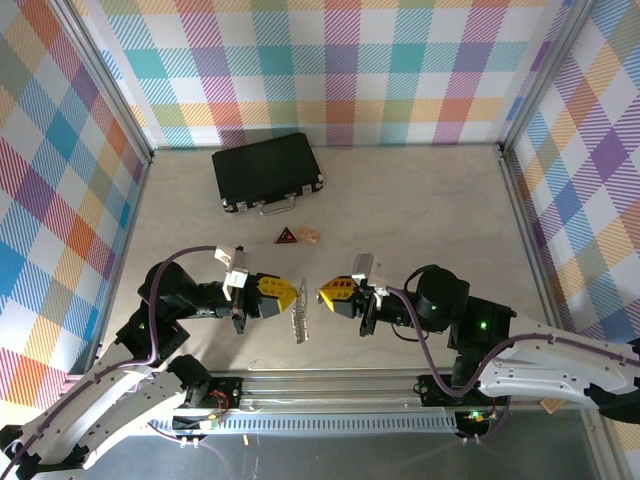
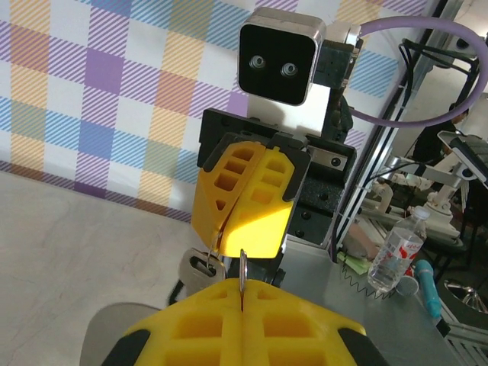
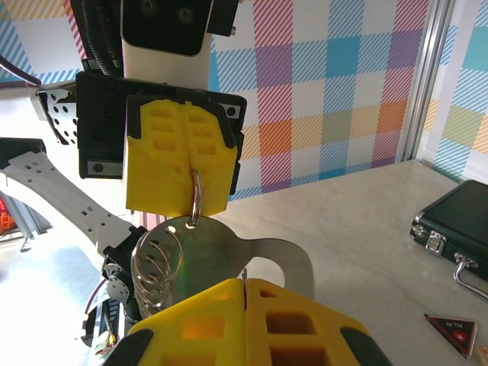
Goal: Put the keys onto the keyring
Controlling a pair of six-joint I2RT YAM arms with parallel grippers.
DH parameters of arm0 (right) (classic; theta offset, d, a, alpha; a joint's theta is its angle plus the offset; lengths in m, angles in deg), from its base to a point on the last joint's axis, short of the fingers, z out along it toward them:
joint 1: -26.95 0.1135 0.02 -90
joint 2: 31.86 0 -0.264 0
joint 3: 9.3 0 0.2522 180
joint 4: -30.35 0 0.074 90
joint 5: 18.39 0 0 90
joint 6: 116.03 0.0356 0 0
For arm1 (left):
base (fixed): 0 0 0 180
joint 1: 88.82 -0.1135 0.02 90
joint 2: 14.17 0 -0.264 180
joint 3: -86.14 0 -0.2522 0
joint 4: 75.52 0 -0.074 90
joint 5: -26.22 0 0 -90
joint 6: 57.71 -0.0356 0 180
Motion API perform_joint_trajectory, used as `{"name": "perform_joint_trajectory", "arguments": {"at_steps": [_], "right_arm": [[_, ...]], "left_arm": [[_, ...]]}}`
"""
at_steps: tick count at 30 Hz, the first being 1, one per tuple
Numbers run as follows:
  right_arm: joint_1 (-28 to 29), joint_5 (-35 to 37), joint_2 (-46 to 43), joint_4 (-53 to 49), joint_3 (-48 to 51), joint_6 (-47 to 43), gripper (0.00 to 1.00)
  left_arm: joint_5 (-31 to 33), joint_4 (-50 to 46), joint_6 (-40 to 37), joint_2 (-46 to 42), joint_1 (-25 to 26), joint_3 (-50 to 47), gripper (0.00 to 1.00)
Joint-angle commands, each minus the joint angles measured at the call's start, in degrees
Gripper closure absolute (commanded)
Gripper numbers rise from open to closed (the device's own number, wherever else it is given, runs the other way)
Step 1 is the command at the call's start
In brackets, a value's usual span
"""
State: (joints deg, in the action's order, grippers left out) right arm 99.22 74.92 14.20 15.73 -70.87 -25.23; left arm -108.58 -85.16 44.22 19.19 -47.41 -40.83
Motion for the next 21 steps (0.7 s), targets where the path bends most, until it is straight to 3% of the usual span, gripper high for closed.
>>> {"name": "perform_joint_trajectory", "arguments": {"at_steps": [1,14,21], "right_arm": [[0.57,0.82,1.48,0.35,-3.05,0.73,1.00],[0.94,1.23,0.34,-1.27,-3.57,2.09,1.00],[1.37,2.80,-5.94,-2.90,0.08,-0.30,1.00]], "left_arm": [[0.51,0.84,-1.33,-0.32,0.84,0.64,1.00],[2.20,-1.38,-5.67,0.50,2.92,2.84,1.00],[16.73,-10.35,-18.85,2.30,12.18,6.69,1.00]]}}
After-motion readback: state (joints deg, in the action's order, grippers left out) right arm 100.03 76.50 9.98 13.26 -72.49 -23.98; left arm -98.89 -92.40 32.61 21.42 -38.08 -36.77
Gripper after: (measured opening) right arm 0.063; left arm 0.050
